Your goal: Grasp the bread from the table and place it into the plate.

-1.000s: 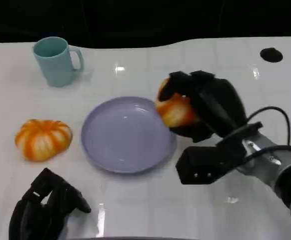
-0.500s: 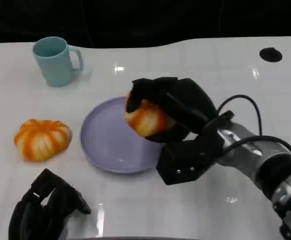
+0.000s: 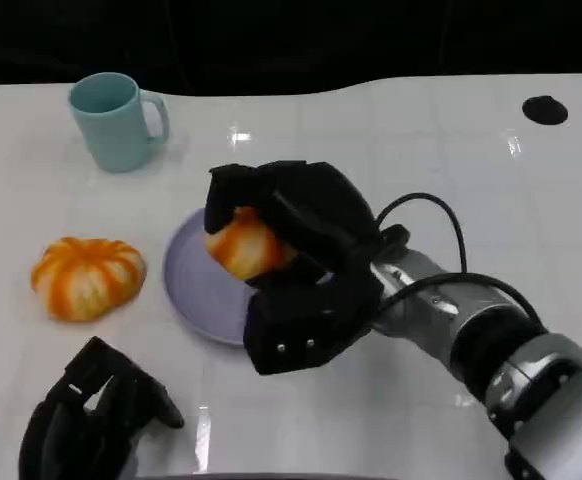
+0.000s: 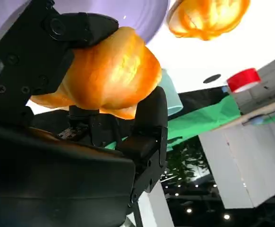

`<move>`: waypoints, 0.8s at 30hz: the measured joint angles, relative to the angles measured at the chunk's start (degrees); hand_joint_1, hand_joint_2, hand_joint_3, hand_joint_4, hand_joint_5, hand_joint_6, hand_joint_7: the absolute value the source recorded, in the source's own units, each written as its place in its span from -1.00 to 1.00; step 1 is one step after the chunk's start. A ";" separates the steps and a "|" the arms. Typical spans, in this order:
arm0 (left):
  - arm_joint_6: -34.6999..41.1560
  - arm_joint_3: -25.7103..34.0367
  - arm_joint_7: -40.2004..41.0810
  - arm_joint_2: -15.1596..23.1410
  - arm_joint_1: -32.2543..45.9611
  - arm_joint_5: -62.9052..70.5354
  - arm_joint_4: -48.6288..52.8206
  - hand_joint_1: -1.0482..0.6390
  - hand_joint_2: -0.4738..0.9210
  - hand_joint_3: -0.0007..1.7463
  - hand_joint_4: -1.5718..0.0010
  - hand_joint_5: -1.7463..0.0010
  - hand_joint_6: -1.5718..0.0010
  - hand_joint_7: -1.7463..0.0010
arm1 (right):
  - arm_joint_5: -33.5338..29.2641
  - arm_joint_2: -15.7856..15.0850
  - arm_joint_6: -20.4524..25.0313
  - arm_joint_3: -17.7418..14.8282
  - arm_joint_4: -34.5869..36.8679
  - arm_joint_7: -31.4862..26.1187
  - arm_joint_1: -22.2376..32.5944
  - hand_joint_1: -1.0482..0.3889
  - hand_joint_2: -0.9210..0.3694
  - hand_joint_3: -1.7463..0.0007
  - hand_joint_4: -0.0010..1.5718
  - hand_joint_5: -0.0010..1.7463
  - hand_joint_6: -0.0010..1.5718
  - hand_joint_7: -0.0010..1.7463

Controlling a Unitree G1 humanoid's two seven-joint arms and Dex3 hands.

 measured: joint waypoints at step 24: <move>0.20 -0.99 1.54 -0.50 1.47 0.16 -1.82 -0.47 1.00 -0.68 0.19 -1.00 0.44 -0.88 | -1.69 0.50 5.29 3.86 1.05 11.10 -2.39 -0.69 -1.00 0.61 -0.98 -0.61 -0.68 -1.00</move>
